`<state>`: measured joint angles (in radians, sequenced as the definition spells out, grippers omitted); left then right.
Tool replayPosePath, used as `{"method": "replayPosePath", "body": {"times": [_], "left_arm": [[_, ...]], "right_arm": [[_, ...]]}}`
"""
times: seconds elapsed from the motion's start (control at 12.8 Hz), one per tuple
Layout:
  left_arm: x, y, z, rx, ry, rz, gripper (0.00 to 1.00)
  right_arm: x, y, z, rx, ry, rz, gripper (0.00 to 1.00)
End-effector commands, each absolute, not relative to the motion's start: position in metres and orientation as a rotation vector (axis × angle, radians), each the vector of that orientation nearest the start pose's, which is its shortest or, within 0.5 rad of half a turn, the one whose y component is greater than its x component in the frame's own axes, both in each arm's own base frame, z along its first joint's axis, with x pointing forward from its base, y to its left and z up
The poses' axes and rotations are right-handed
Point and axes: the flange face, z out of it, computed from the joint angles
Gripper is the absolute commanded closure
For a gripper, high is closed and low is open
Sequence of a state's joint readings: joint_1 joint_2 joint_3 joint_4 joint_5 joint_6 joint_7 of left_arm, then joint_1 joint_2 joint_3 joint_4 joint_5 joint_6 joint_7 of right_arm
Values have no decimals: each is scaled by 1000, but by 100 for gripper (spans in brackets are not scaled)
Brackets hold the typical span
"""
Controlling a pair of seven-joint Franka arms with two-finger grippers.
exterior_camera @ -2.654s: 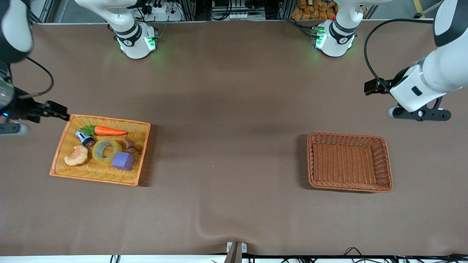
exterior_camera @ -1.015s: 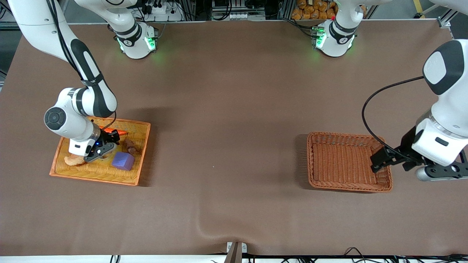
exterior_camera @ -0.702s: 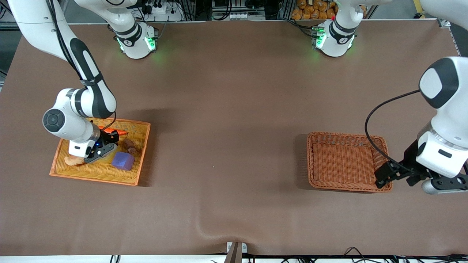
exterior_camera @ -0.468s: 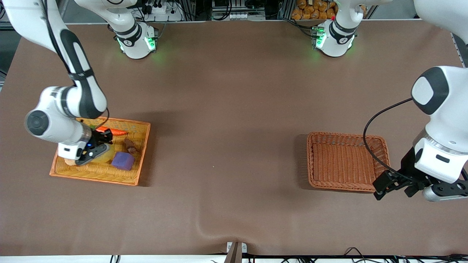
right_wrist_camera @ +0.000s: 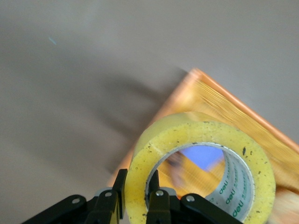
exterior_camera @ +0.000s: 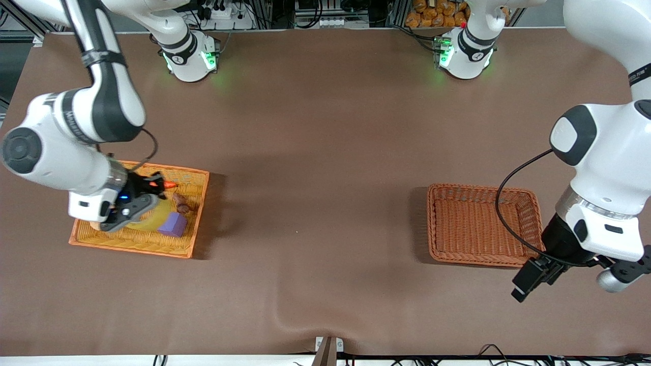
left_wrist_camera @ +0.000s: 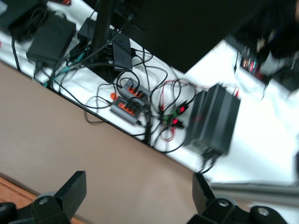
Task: Transfer tape with both arms
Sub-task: 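Grasp the tape roll with the right gripper and lift it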
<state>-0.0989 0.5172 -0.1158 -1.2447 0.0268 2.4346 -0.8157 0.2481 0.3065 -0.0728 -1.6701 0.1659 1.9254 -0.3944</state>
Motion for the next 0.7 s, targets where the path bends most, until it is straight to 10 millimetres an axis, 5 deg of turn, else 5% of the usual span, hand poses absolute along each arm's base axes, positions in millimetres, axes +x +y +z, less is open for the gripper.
{"method": "replayPosePath", "body": {"times": [0.0, 0.31, 0.47, 0.62], "left_arm": [[746, -169, 552, -3187, -1488, -1062, 0], [741, -182, 555, -3223, -1325, -1090, 0], [731, -196, 545, -3242, -1234, -950, 0], [716, -208, 547, -3269, -1064, -769, 0]], "right_arm": [[640, 234, 403, -2937, -568, 96, 100], [599, 449, 347, -3009, -191, 69, 100], [587, 510, 312, -2962, -61, -43, 100], [578, 534, 279, -2929, 8, -114, 100]]}}
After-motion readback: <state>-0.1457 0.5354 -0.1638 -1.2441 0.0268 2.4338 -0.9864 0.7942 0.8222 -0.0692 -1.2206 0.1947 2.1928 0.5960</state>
